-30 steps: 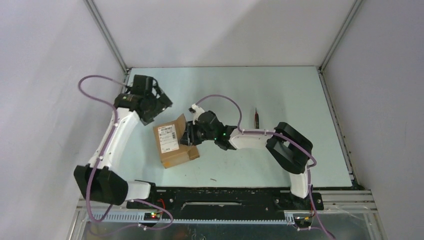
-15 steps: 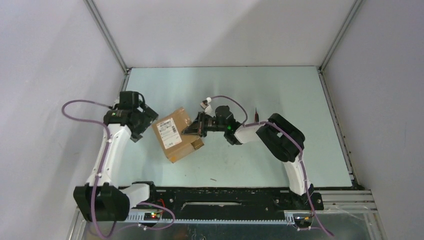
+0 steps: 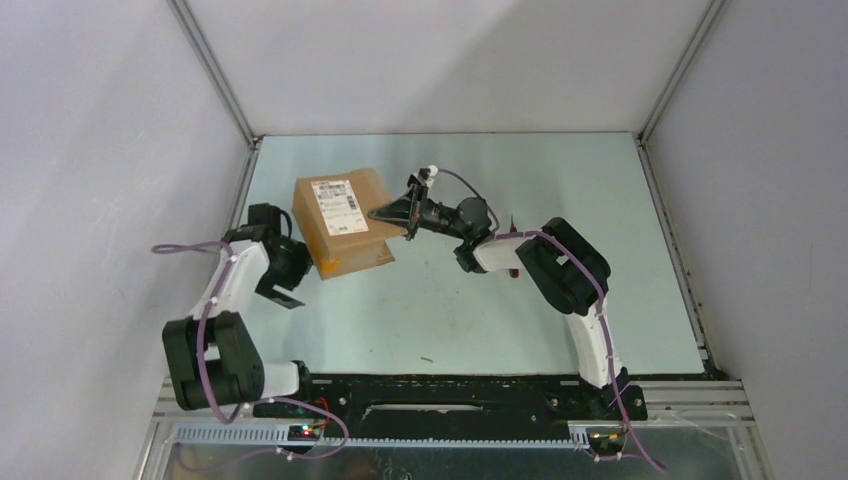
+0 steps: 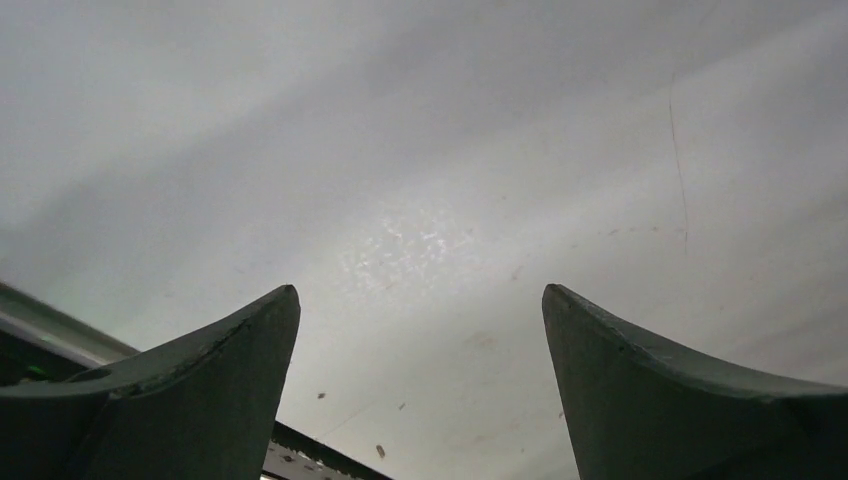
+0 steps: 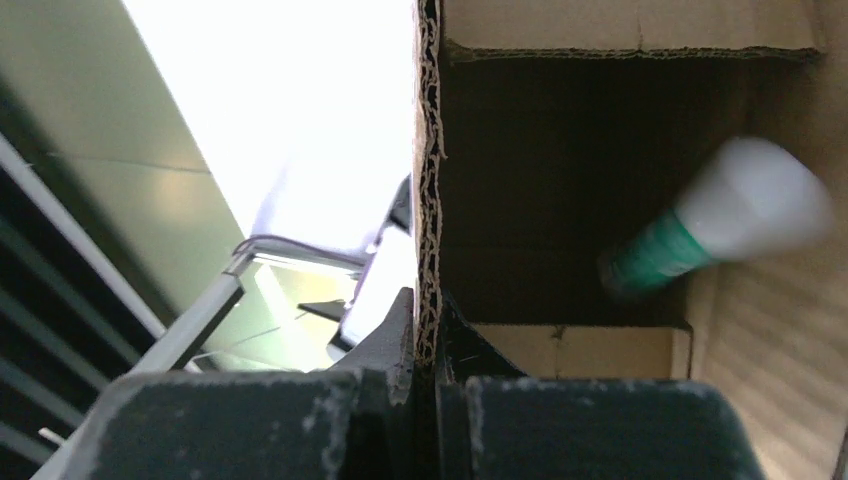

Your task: Unpack the express box

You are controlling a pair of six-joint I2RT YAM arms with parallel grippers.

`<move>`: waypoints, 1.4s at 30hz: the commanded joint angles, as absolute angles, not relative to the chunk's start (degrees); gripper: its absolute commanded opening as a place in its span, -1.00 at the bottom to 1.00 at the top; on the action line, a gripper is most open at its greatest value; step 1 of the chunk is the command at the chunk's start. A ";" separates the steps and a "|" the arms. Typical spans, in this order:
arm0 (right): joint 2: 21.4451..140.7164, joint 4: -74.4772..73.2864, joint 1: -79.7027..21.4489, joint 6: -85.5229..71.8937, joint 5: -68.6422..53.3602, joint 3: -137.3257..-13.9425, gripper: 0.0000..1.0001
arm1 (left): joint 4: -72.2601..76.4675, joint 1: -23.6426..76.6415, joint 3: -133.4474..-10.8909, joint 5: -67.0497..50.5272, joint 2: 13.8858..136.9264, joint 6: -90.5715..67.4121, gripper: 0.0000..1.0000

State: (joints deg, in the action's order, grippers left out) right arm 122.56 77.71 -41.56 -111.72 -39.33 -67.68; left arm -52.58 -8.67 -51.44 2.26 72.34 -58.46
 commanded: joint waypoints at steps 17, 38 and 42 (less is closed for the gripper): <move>122.24 86.92 -41.74 -117.75 -36.27 -68.96 -1.00 | -58.56 1.58 -70.21 3.49 67.05 -60.62 0.88; 96.75 -23.54 -46.21 -35.12 1.53 -82.32 -1.00 | -56.02 -3.89 -61.08 13.14 64.56 -51.25 0.99; 103.48 -33.68 -51.97 -27.85 20.00 -90.44 -1.00 | -55.35 -2.78 -61.30 10.72 64.39 -49.58 0.99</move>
